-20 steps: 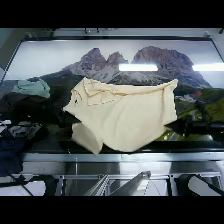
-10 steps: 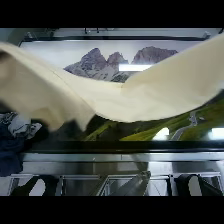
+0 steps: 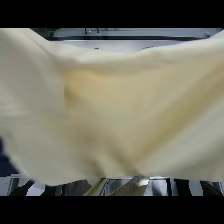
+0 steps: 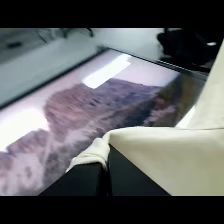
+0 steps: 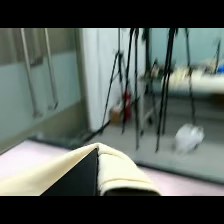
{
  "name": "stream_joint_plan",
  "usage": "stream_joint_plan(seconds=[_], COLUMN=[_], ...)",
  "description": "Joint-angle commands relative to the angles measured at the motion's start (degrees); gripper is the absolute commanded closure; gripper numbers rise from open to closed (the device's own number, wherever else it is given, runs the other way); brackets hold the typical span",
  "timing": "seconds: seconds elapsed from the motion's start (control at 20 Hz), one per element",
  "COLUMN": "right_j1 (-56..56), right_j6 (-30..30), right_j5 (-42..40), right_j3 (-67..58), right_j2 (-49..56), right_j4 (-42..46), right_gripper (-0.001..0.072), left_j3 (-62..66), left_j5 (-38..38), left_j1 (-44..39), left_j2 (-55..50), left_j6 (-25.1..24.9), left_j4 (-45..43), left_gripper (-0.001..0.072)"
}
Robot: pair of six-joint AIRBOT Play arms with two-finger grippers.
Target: Fold the shirts.
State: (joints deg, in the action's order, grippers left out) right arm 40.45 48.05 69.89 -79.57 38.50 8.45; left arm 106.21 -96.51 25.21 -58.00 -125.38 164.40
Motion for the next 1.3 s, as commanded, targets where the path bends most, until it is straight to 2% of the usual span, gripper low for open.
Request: stream_joint_plan(seconds=[0.0, 0.15, 0.3, 0.4, 0.55, 0.75, 0.9, 1.05, 1.25], right_j1=[0.2, 0.0, -2.0, -6.1, -12.9, -18.3, -18.6, -18.1, -18.3], right_j6=[3.4, -0.3, -8.9, -13.7, -21.6, -21.6, -18.7, -14.7, -8.9], right_j5=[4.9, -1.1, -7.2, -10.9, -16.8, -16.7, -16.7, -16.7, -12.6], right_j3=[11.5, 29.5, 41.1, 42.1, 38.8, 24.3, 13.1, 7.2, 7.2], right_j2=[4.8, 8.1, 16.6, 24.8, 38.3, 53.2, 57.5, 59.1, 61.4], right_j4=[2.0, 2.5, 1.4, -0.2, -8.9, -9.6, -9.5, -4.4, 5.8], right_gripper=[0.0693, 0.0693, 0.0693, 0.0693, 0.0694, 0.0694, 0.0694, 0.0694, 0.0694], left_j3=[-9.3, -12.4, -11.0, -7.2, -0.5, 7.8, 12.2, 9.2, 6.4], left_j5=[-3.7, -3.5, -2.4, -2.4, -2.4, -1.2, 2.1, 5.3, 2.3], left_j1=[-10.0, -13.2, -13.9, -13.9, -13.9, -13.9, -13.8, -13.4, -13.6], left_j2=[-10.2, -22.6, -35.5, -43.9, -54.1, -62.4, -65.9, -66.0, -66.0], left_j6=[1.9, 1.8, 1.8, 2.1, 5.1, 7.6, 9.0, 8.8, 9.3], left_j4=[-6.2, -8.8, -8.9, -8.9, -8.9, -8.9, -8.8, -8.9, -8.9], left_gripper=[0.0685, 0.0685, 0.0685, 0.0685, 0.0686, 0.0686, 0.0686, 0.0686, 0.0686])
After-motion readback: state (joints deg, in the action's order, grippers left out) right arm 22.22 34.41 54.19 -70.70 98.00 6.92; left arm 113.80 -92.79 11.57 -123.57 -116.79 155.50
